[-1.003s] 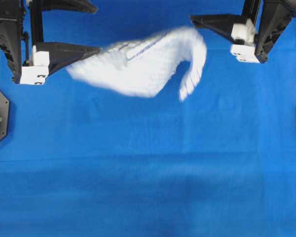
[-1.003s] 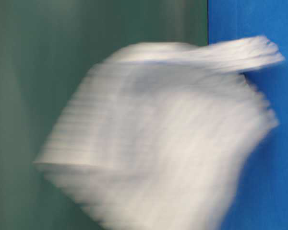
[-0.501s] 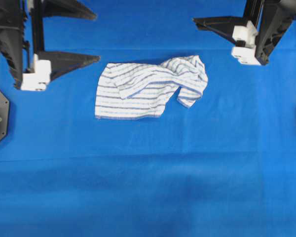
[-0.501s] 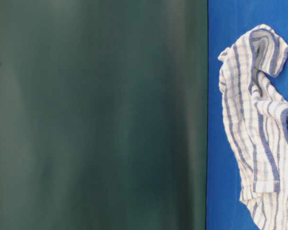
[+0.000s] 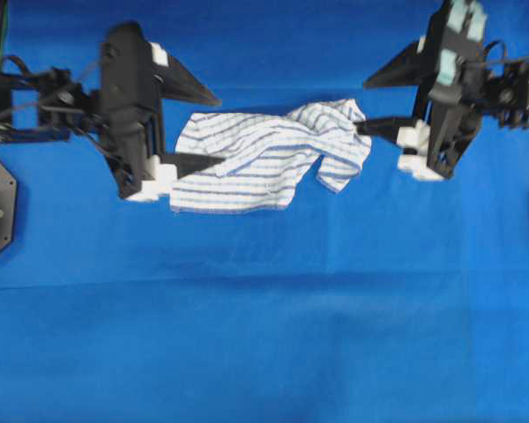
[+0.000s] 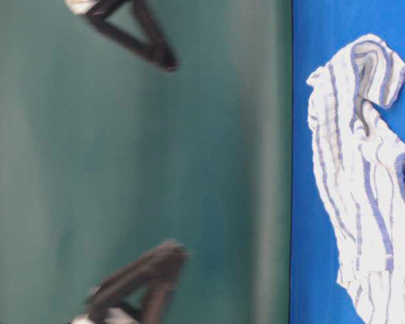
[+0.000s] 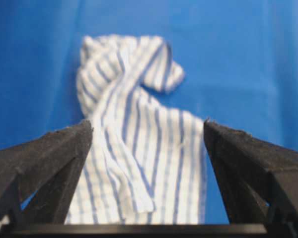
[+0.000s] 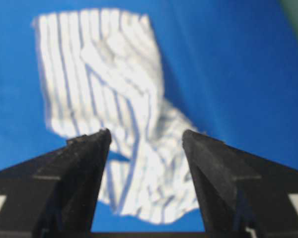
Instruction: Lift the towel with both arms.
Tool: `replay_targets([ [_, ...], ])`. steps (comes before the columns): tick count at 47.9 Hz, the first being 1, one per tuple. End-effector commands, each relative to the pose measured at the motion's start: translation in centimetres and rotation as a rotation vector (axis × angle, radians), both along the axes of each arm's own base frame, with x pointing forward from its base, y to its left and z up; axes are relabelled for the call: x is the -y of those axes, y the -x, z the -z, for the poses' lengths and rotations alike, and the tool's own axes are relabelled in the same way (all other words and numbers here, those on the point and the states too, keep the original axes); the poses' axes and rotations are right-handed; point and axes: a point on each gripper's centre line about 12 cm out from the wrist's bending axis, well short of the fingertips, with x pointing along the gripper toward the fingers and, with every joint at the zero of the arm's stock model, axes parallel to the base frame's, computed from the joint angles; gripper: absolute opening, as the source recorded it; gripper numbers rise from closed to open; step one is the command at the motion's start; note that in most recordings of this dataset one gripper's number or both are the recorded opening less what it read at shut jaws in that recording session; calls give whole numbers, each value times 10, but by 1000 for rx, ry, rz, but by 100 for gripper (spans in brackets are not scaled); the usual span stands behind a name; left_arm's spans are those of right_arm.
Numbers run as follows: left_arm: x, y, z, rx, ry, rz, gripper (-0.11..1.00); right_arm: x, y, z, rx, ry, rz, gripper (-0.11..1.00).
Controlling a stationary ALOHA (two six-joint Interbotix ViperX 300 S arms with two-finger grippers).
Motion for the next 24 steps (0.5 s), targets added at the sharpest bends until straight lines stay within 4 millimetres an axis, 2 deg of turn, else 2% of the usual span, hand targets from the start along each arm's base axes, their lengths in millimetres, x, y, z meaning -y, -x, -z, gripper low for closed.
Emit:
replay_targets([
  [1,0,-5,11,-1,4,0,89,-3,-2,11,8,-17,-10,63],
  [12,6,-17,71,-87,22,13,89,-9,-12,65,-62,-78,-28,63],
  [24,5,-25,116,-185,38,10,89,-11,-24,117,-150,-116,-45,63],
])
